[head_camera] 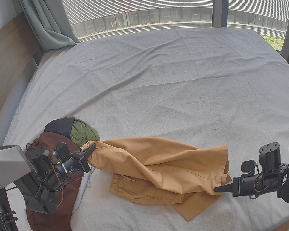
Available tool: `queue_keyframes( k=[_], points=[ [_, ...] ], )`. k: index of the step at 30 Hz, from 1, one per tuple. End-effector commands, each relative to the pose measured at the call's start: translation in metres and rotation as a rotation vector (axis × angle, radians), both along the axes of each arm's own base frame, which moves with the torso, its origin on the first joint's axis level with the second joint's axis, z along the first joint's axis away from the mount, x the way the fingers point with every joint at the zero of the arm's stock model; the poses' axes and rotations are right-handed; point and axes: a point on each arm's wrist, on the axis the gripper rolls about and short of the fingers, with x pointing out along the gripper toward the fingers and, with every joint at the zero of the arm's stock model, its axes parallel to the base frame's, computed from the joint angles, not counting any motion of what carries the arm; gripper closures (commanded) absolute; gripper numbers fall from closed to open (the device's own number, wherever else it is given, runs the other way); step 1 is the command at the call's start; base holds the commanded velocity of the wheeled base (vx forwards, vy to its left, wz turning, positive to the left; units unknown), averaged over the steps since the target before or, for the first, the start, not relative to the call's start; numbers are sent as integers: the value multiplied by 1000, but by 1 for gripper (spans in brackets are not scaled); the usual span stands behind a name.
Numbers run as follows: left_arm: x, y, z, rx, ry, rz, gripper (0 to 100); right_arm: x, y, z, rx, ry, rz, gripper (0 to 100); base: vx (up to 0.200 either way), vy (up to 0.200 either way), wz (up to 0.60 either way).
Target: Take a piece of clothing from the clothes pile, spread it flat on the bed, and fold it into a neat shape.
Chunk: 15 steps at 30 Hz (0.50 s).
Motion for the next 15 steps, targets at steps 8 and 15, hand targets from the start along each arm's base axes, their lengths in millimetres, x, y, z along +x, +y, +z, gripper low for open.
queue_keyframes(
  k=[8,15],
  points=[
    [-1,-1,1,6,-7,-4,100,0,-1,-9,5,-46,-1,0,0,0,0],
    [-2,-4,0,7,-5,-11,100,12,0,-3,26,-112,-31,0,0,0,0]
  ],
)
